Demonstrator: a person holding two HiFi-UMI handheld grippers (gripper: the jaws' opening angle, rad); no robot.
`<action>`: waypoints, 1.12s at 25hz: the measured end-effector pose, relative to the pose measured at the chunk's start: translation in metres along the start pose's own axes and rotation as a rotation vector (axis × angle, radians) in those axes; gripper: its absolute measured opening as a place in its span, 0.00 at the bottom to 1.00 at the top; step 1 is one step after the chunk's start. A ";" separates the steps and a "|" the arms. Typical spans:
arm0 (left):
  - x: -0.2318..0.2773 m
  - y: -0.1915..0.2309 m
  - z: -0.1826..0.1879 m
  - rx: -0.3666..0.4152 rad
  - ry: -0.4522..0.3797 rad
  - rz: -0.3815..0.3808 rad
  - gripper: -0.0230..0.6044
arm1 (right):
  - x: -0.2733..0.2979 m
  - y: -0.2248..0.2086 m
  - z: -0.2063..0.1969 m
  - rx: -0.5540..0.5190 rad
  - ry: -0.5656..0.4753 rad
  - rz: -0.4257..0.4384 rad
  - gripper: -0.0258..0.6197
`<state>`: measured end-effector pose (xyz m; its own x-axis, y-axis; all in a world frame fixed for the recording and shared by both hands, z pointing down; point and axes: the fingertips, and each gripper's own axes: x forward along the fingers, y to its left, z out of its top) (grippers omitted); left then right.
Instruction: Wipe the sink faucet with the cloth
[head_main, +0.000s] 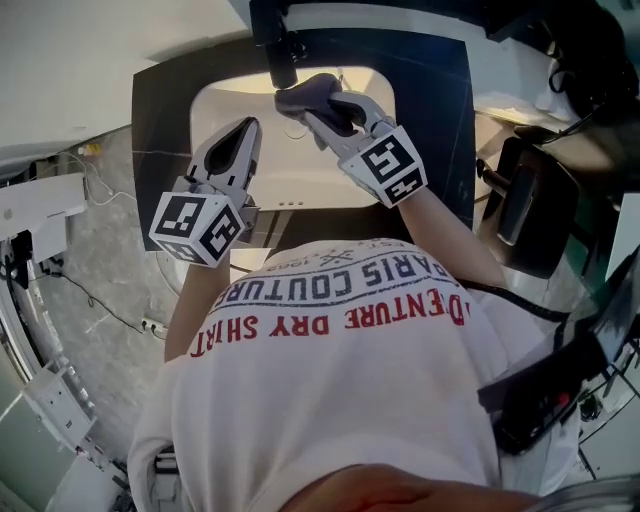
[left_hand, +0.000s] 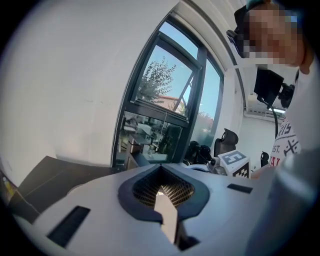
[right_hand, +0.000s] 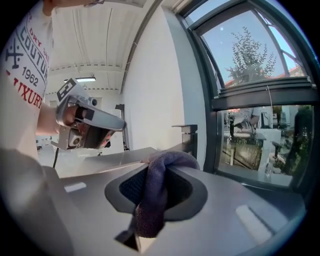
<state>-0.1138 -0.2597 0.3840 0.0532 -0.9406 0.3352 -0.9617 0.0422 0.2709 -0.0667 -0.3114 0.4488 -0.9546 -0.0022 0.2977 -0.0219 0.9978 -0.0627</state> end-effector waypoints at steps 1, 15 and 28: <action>-0.005 -0.001 0.006 0.011 -0.013 0.007 0.04 | -0.005 0.007 0.009 -0.012 -0.008 0.010 0.15; -0.037 0.050 0.054 0.050 -0.063 -0.096 0.04 | 0.030 0.070 0.072 -0.073 -0.041 -0.066 0.15; -0.099 0.174 0.056 0.119 0.051 -0.348 0.04 | 0.143 0.145 0.096 0.068 -0.028 -0.373 0.15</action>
<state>-0.3015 -0.1780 0.3473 0.3932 -0.8737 0.2866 -0.9079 -0.3197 0.2711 -0.2349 -0.1735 0.3905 -0.8850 -0.3671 0.2862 -0.3882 0.9214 -0.0185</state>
